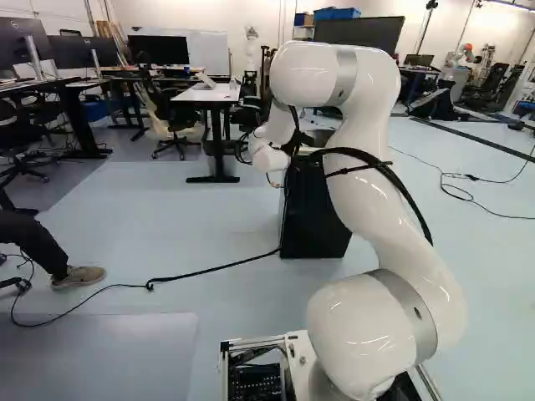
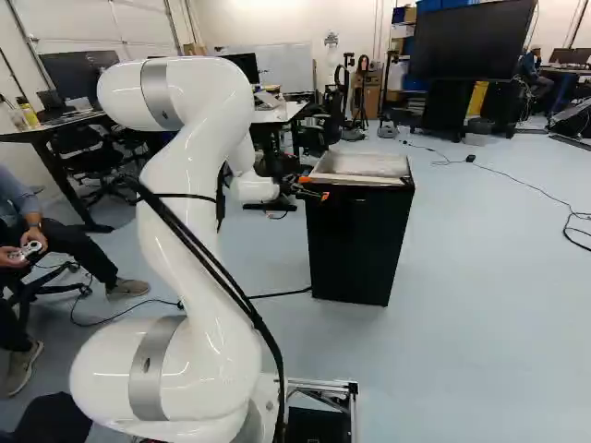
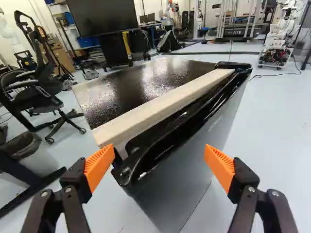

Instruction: Open the fridge door

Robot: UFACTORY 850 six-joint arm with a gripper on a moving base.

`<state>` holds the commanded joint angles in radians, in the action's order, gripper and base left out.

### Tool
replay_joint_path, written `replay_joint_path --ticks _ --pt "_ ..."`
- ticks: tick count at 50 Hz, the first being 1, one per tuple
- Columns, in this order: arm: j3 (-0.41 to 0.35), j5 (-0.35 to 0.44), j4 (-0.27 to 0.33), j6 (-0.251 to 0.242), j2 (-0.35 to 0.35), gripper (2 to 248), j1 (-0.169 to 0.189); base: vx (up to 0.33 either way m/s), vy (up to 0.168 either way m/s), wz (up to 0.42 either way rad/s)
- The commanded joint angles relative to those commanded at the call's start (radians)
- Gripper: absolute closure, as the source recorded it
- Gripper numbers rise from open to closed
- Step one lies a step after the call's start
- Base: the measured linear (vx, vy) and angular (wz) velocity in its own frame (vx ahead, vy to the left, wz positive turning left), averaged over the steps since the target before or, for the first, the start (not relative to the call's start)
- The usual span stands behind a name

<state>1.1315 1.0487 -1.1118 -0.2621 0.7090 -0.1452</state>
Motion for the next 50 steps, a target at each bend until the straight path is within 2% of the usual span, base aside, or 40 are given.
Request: replay_joint_path --ticks 13,31,50 --pt "-0.001 -0.008 -0.029 0.000 -0.001 3 0.000 0.000 0.000 0.000" --pt "-0.013 -0.016 -0.123 0.000 -0.008 3 -0.001 0.000 0.000 0.000" --pt "-0.077 -0.009 -0.220 0.000 -0.049 3 0.001 0.000 0.000 0.000"
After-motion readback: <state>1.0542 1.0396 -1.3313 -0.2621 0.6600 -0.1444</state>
